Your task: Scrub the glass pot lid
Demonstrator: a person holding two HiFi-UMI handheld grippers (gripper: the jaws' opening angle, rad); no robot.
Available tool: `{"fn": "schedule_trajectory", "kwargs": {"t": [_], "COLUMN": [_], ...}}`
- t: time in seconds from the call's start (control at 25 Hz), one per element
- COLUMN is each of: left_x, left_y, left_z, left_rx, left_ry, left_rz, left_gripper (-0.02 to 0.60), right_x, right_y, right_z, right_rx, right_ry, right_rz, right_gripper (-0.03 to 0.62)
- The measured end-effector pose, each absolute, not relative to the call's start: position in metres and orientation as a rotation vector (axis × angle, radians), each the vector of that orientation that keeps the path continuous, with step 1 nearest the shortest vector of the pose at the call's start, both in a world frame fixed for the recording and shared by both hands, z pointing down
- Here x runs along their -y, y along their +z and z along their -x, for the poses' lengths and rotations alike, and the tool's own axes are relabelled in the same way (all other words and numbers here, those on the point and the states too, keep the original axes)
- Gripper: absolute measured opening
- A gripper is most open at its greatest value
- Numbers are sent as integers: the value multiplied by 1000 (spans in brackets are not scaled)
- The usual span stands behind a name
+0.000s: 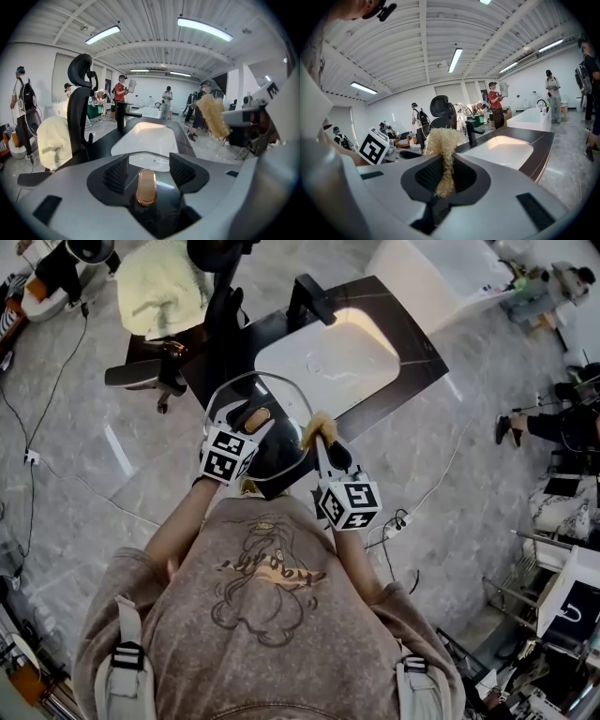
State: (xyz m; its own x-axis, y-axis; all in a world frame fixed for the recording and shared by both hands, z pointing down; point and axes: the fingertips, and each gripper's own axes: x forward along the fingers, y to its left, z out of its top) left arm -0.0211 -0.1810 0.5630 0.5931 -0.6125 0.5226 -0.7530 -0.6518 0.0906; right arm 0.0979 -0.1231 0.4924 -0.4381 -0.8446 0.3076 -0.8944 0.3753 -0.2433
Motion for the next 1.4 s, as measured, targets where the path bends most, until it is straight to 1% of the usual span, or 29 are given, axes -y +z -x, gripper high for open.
{"fn": "schedule_trajectory", "kwargs": {"t": [0.32, 0.48, 0.64, 0.96, 1.2, 1.4], "left_x": [182, 185, 187, 188, 188, 188], "left_y": [627, 644, 650, 653, 653, 653], "left_z": [13, 13, 16, 12, 9, 9], "left_rx": [1055, 1068, 1082, 1077, 1050, 1063], "left_ry": [818, 881, 887, 944, 955, 965], "left_rz": [-2477, -2470, -2444, -2432, -2422, -2402], "left_gripper": [279, 253, 224, 210, 184, 181], "right_x": [125, 125, 128, 135, 137, 135], "right_y": [499, 502, 502, 501, 507, 511], "right_z": [-98, -101, -101, -104, -102, -101], "right_rx": [2476, 2469, 2465, 2463, 2459, 2457], "right_ry": [581, 583, 582, 577, 592, 602], "right_rz": [-1557, -1547, -1537, -1535, -1531, -1529], "right_gripper": [41, 41, 41, 41, 41, 41]}}
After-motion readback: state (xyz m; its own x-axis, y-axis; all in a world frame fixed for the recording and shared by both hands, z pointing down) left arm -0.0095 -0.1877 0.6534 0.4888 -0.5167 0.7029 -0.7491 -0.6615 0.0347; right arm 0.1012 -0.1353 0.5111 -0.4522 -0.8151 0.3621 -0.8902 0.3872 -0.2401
